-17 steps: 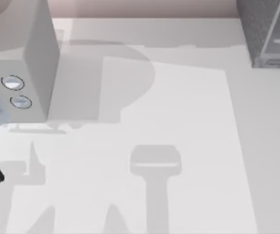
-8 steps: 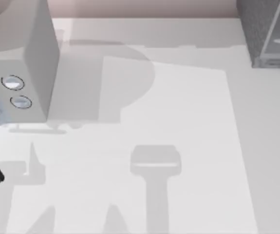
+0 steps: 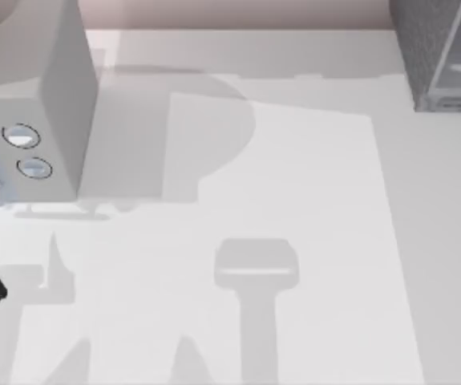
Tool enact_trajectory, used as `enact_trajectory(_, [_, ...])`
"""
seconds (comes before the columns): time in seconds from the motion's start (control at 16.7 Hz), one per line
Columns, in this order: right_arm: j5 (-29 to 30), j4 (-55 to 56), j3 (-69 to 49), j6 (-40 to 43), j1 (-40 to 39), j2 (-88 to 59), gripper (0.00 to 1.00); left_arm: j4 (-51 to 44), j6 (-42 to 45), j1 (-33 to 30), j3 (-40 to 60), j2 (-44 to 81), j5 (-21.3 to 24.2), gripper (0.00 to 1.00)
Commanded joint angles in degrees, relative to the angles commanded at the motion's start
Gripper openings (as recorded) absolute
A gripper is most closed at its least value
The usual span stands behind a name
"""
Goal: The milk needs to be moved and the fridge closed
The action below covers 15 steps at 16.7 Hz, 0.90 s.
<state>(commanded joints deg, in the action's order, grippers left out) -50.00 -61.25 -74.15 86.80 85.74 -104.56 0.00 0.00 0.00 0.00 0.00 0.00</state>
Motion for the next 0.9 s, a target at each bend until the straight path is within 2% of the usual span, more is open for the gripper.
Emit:
enact_trajectory(0.66, [3.6, 22.9, -0.2, -25.4, -17.1, 0.4, 1.00, 0.0, 0.0, 0.0, 0.0, 0.0, 0.0, 1.00])
enact_trajectory(0.9, [5.8, 33.7, -0.6, -37.7, -23.0, 1.1, 1.00, 0.0, 0.0, 0.0, 0.0, 0.0, 0.0, 1.00])
